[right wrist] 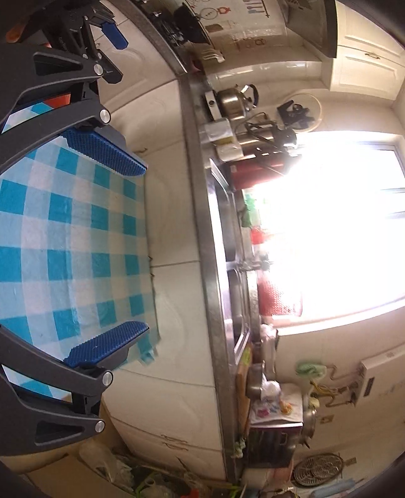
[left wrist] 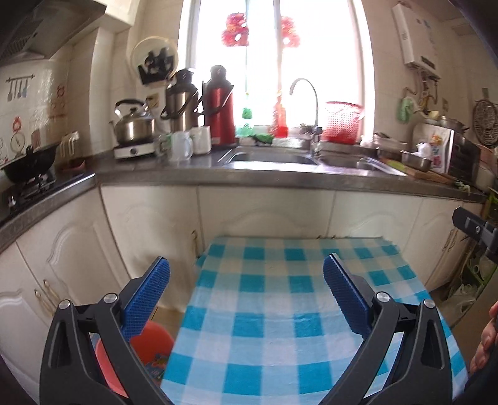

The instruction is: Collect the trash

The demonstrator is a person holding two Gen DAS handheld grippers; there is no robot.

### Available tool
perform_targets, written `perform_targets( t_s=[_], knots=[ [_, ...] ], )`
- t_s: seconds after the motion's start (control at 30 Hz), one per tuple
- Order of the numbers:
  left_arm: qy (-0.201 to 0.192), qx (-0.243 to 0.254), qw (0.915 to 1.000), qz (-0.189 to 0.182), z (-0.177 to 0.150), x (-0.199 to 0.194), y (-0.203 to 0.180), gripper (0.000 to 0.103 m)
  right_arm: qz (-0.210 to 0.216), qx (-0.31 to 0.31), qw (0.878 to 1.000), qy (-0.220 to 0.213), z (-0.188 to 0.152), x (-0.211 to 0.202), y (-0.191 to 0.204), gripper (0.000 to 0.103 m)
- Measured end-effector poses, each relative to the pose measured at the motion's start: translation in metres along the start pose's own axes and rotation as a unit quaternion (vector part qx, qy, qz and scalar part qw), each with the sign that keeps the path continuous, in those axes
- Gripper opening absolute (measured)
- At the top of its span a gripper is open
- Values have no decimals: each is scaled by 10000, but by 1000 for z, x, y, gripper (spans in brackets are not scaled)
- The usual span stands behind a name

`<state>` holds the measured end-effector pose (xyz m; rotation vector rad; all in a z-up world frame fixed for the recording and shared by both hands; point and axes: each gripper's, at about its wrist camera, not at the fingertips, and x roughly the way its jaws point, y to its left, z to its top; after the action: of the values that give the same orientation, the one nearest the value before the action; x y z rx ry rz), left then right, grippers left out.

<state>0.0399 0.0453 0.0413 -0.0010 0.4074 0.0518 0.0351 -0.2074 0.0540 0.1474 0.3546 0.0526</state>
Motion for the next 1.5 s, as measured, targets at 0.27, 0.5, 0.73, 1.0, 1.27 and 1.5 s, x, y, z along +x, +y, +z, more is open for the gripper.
perform_targets(
  t_s=[0.27,0.5,0.73,1.0,1.27,1.5],
  knots=[
    [-452,39,9988,-207,32,-32,-47,99,-493,69,9955,-806,25,-66,-30,97],
    [-879,164,9958,-193,44,-64,-71,99,-610,13,9901,-1262,33,-109,-35,97],
    [-1131,244,9931,-187,46,-89,-78,99,-608,96,9861,-1544,30,-132,-37,97],
    [-1441,280,9890,176,39,-114,-67,99,-497,43,9848,-1664,24,-139,-25,97],
    [-1392,105,9893,417,16,-113,-45,99,-405,-157,9844,-1708,0,-124,-2,97],
    [-1001,110,9932,576,-15,-92,-32,99,-266,-387,9900,-1330,-24,-94,15,97]
  ],
)
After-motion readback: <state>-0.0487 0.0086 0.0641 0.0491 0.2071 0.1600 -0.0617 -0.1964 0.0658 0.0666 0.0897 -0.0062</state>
